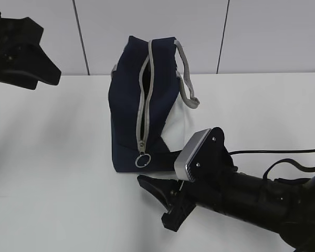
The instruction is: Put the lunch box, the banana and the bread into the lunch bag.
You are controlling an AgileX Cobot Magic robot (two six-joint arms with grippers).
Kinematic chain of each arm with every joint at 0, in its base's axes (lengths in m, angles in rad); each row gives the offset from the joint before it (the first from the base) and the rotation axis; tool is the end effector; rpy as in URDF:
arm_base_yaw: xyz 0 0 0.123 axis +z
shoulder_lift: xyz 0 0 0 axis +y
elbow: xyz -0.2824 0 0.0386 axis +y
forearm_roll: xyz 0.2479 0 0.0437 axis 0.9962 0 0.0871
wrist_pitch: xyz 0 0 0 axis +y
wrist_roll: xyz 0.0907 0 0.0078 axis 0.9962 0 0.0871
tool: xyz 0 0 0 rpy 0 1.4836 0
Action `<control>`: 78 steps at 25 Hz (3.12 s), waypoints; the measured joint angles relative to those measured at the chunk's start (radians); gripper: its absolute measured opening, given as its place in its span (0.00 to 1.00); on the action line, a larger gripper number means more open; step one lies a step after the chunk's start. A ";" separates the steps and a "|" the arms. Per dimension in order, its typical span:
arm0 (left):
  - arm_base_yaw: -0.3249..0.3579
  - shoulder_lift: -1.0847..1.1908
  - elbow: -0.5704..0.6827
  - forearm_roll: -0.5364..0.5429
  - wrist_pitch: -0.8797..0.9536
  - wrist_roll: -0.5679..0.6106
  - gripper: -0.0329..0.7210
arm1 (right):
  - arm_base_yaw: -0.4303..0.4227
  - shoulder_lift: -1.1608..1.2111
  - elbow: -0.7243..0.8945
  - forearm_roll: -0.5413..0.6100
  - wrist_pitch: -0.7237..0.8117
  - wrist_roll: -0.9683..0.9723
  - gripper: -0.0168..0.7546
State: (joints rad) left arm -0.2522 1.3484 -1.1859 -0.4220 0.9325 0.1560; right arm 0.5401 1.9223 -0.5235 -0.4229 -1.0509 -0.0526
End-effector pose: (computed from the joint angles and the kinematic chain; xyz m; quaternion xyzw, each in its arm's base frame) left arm 0.2598 -0.0979 0.3393 0.1188 0.9347 -0.2091 0.2619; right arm 0.2408 0.1821 0.1127 -0.4116 0.6850 0.2223 0.5585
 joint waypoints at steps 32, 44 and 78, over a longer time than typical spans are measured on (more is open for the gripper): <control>0.000 0.005 0.000 0.002 -0.005 0.000 0.51 | 0.000 0.077 -0.104 -0.017 0.023 0.043 0.57; 0.000 0.005 0.000 -0.006 0.003 0.000 0.51 | 0.000 0.077 -0.088 -0.019 0.055 0.053 0.57; 0.000 0.005 0.000 -0.006 0.005 0.000 0.51 | 0.000 0.077 -0.169 -0.004 0.130 0.068 0.57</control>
State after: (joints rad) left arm -0.2522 1.3531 -1.1859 -0.4279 0.9373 0.1560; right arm 0.5401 1.9997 -0.6926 -0.4270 -0.9205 0.0158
